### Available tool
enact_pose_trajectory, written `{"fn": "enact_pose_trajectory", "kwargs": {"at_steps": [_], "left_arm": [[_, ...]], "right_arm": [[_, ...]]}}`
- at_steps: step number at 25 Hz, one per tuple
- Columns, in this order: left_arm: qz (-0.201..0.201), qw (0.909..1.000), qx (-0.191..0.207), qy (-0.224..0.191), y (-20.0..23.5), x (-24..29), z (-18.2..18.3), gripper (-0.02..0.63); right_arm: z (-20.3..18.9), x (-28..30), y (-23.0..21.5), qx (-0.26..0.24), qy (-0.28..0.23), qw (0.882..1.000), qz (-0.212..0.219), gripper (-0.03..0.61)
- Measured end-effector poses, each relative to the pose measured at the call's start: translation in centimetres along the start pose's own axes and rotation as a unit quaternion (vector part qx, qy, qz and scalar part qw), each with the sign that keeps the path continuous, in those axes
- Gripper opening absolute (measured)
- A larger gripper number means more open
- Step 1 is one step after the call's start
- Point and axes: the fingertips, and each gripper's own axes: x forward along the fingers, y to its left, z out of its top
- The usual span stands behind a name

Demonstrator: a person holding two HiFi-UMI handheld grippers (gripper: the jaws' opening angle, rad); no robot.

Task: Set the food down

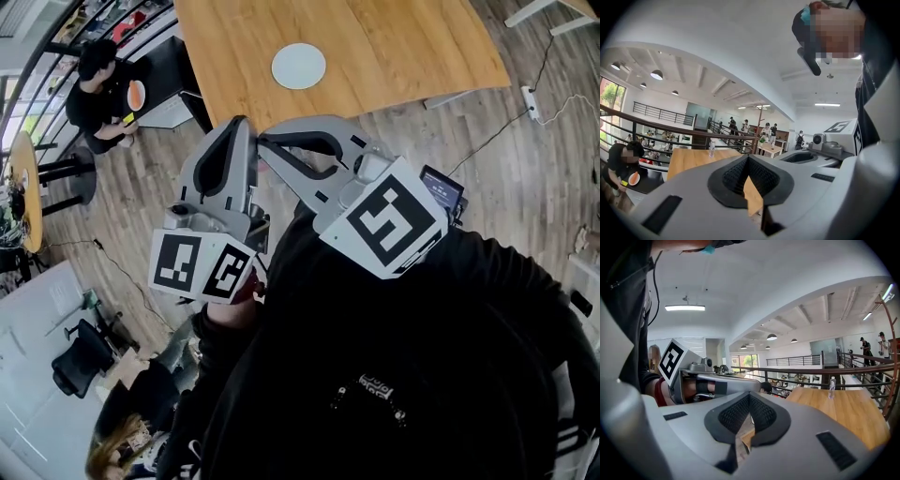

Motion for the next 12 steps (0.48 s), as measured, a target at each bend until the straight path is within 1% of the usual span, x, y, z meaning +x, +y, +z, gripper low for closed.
{"fn": "enact_pose_trajectory", "kwargs": {"at_steps": [5,12], "left_arm": [[-0.028,0.9996,0.003,0.000,2.0,2.4,1.0,-0.002],[-0.057,0.9983,0.012,-0.007,5.7,4.6,2.8,-0.002]], "right_arm": [[0.7,2.0,-2.5,0.000,0.000,1.000,-0.028,0.018],[2.3,5.7,-5.0,-0.010,-0.003,0.998,-0.056,0.018]]}}
